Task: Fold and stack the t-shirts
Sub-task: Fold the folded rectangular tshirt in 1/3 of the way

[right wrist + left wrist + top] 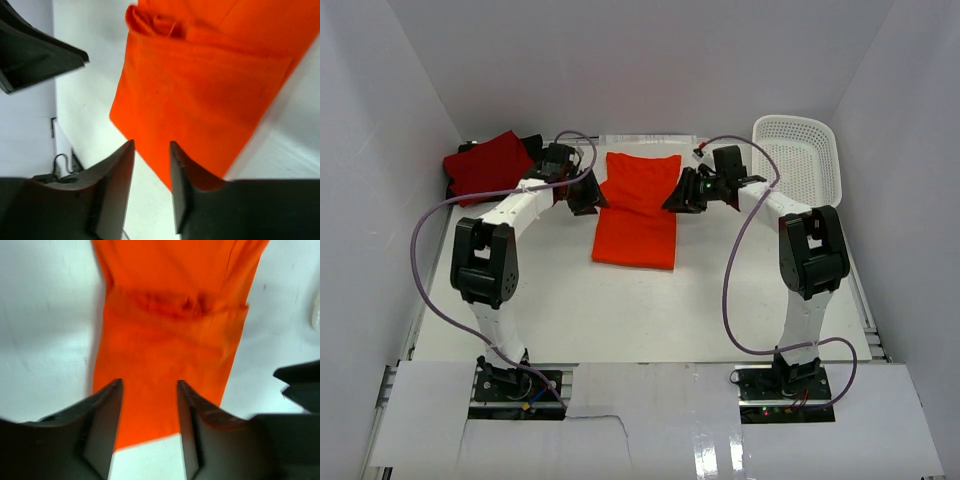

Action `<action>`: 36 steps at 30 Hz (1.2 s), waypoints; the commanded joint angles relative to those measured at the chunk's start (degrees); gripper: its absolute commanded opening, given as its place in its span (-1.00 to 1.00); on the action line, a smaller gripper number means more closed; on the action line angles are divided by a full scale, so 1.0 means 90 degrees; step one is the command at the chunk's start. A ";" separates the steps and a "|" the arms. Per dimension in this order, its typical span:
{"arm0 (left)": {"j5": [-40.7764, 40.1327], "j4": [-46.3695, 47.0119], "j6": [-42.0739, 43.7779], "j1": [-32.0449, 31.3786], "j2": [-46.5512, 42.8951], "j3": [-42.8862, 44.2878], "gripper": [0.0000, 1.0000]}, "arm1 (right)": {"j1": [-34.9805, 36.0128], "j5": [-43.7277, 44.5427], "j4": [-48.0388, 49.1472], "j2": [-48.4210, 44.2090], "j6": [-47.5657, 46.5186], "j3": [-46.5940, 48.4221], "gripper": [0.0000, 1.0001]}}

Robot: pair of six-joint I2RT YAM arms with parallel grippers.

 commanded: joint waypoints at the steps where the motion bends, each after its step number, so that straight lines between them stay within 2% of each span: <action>1: 0.0929 0.1079 0.0265 0.0005 -0.1318 -0.1309 0.01 | 0.0051 -0.1135 0.1684 -0.0374 0.0663 -0.0997 -0.24; 2: 0.1085 0.1255 0.0255 0.0014 -0.1464 -0.1632 -0.19 | 0.0138 -0.1186 0.2006 -0.0374 0.0733 -0.1136 -0.39; 3: 0.1376 0.1547 0.0246 0.0005 -0.1708 -0.2157 -0.78 | 0.0187 -0.1215 0.2048 -0.0316 0.0753 -0.1205 -0.55; 4: 0.1495 0.1656 0.0207 0.0014 -0.1807 -0.2384 -1.00 | 0.0246 -0.1254 0.2048 -0.0277 0.0753 -0.1226 -0.84; 9: 0.2422 0.2477 0.0138 -0.0044 -0.2276 -0.3382 -1.00 | 0.0617 -0.1449 0.2467 0.0171 0.0928 -0.1109 -0.85; 14: 0.2512 0.2751 0.0314 -0.0122 -0.2423 -0.3763 -1.00 | 0.0784 -0.1499 0.2790 0.0689 0.1153 -0.0680 -0.85; 19: 0.2580 0.3044 0.0304 -0.0122 -0.2062 -0.3939 -1.00 | 0.0901 -0.1421 0.2829 0.1315 0.1124 -0.0220 -0.85; 29: 0.2074 0.3307 0.0070 -0.0434 -0.1144 -0.3852 -1.00 | 0.0911 -0.1284 0.2576 0.2067 0.0929 0.0551 -0.85; 36: 0.1624 0.3406 -0.0184 -0.0591 -0.0646 -0.4213 -1.00 | 0.0901 -0.1167 0.2322 0.2438 0.0793 0.0961 -0.85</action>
